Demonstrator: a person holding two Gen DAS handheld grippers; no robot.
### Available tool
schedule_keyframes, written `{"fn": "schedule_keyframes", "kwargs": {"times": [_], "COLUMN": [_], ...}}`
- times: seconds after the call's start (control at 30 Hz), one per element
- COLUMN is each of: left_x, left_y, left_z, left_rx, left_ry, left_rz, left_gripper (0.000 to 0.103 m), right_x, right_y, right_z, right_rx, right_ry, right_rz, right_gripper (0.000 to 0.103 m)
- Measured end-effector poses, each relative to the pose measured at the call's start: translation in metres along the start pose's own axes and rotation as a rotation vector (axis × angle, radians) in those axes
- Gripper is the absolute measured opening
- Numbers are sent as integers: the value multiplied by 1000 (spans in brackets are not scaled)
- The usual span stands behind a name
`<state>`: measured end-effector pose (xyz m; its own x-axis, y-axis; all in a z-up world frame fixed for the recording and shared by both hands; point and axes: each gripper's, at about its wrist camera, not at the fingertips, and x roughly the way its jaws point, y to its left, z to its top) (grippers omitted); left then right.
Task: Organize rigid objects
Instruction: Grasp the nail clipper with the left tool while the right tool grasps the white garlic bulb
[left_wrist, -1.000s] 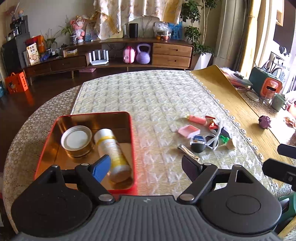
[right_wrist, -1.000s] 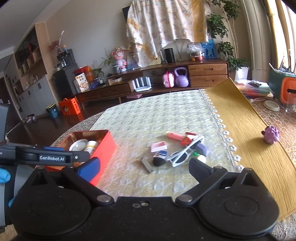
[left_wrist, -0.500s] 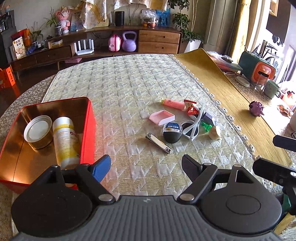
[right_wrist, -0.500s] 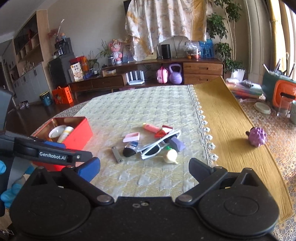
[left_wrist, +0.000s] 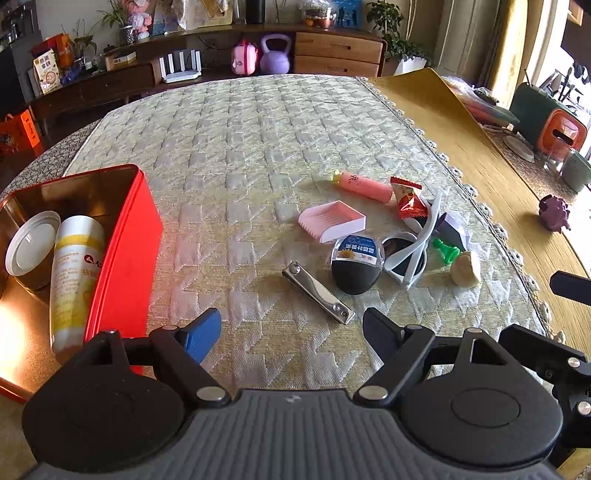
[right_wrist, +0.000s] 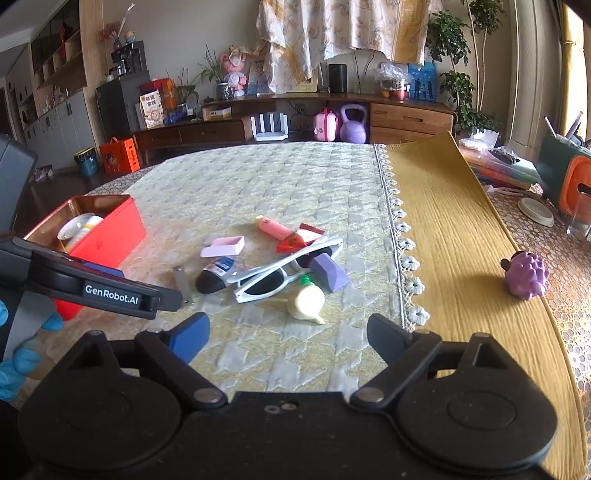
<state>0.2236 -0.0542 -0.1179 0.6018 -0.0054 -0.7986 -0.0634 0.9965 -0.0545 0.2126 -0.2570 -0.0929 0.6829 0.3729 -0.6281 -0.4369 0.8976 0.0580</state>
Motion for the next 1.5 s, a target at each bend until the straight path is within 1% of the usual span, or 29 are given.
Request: {"fn": "schedule_keyframes", "kwargs": {"times": [0.07,0.13,0.27,0.33,0.4,0.53,0.6,0.67,0.77,0.83,0.87,0.93,1.0,1.07,1.1,1.17,1.23,1.3,1.5], "left_x": [6,11,17,19,21,26,27,28,27,26,25,24,23,22,21,20,18,16,6], "left_y": [1,3,10,11,11,8,7,6,6,6,6,6,7,8,9,10,10,9,11], "left_z": [1,3,9,11,13,16,16,16,16,17,17,17,18,19,19,19,18,18,16], "left_rx": [-10,-24,-71,-79,-80,-79,-75,-70,-69,-68,-68,-69,-77,-82,-84,-80,-72,-62,-50], "left_ry": [2,10,13,13,12,5,0,-6,-22,-27,-30,-33,-30,-32,-35,-36,-37,-41,-50], "left_rz": [13,29,38,45,45,53,56,56,50,35,30,12,-7,-17,-21,-21,-14,-13,-40], "left_gripper": [84,84,84,84,84,84,84,83,73,60,57,40,32,28,24,20,16,9,6], "right_x": [6,12,24,31,36,45,48,49,50,51,52,53,54,54,53,53,52,50,37], "right_y": [-1,-3,-3,-4,-5,-9,-11,-12,-12,-12,-12,-11,-12,-12,-13,-14,-15,-14,-8], "right_z": [1,2,5,7,9,11,11,11,10,10,10,9,9,9,9,8,8,7,6], "right_rx": [-6,-12,-33,-46,-53,-32,-13,-2,-1,1,2,7,15,22,25,37,50,49,61], "right_ry": [1,5,12,17,21,35,39,40,44,47,49,52,56,56,55,54,54,54,38], "right_rz": [5,9,17,17,20,28,29,38,44,48,49,47,44,39,33,25,27,17,16], "right_gripper": [88,85,79,77,73,68,60,56,52,48,47,45,42,36,32,28,28,28,28]}}
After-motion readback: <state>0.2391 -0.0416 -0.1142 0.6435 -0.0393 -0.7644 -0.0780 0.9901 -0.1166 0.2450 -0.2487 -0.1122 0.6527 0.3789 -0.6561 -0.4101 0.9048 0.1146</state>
